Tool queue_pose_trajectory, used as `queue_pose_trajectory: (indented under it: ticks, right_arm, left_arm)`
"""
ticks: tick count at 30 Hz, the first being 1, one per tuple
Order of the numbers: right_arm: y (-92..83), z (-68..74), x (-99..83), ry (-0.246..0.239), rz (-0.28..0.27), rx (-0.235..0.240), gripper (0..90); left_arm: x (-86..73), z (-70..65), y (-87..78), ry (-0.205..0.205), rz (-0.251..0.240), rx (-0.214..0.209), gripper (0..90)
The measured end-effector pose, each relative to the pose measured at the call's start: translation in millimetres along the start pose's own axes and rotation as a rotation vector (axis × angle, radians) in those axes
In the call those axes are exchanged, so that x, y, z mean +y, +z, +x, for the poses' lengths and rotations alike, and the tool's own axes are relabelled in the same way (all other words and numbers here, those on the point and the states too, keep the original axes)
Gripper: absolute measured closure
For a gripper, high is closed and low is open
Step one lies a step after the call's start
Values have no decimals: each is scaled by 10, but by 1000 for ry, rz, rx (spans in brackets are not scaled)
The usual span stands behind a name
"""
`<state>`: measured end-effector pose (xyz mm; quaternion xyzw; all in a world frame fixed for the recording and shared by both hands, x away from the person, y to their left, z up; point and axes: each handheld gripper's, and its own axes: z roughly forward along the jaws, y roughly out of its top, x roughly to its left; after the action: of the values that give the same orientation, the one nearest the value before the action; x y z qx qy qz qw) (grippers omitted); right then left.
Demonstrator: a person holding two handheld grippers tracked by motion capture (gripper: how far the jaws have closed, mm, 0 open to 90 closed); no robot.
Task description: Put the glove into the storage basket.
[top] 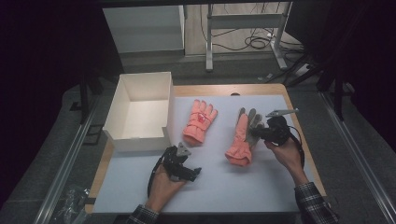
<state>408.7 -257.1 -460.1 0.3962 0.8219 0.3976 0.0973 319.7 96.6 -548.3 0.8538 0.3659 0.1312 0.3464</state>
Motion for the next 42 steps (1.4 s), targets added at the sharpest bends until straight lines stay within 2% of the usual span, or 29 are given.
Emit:
queue_pose_trajectory:
  ticks: [4, 7, 13, 18, 21, 29, 33, 37, 38, 39, 41, 42]
  right_arm:
    - [-63, 110, -37, -19, 11, 53, 858]
    - [-71, 154, -58, -28, 18, 74, 858]
    - [-88, 351, -150, -60, 40, 174, 858]
    - [-54, 493, -208, -82, 59, 242, 858]
    - [2, 554, -234, -88, 71, 261, 858]
    - [229, 631, -298, -98, 118, 290, 858]
    - [343, 632, -359, -99, 140, 285, 855]
    - [386, 629, -378, -114, 144, 270, 831]
    - [388, 628, -377, -118, 139, 269, 808]
    - [375, 640, -361, -144, 132, 240, 750]
    - [367, 645, -355, -152, 129, 227, 737]
    - [339, 640, -334, -162, 111, 216, 700]
  left_arm:
    - [0, 0, 0, 0, 0, 0, 0]
    - [0, 0, 0, 0, 0, 0, 0]
    - [0, 0, 5, -1, -7, 2, 0]
    - [0, -1, 5, -2, -8, 2, 0]
    - [0, 0, 3, 0, -5, 1, 0]
    - [-1, -2, 2, -3, -3, 0, 0]
    - [-1, -1, 2, -2, -4, 0, 0]
    - [-1, -1, 2, -2, -4, 0, 0]
    - [-1, -1, 2, -2, -4, 0, 0]
    - [-1, -1, 2, -2, -4, 0, 0]
    - [-1, -1, 2, -2, -4, 0, 0]
    - [0, 2, 2, 3, -4, 2, 0]
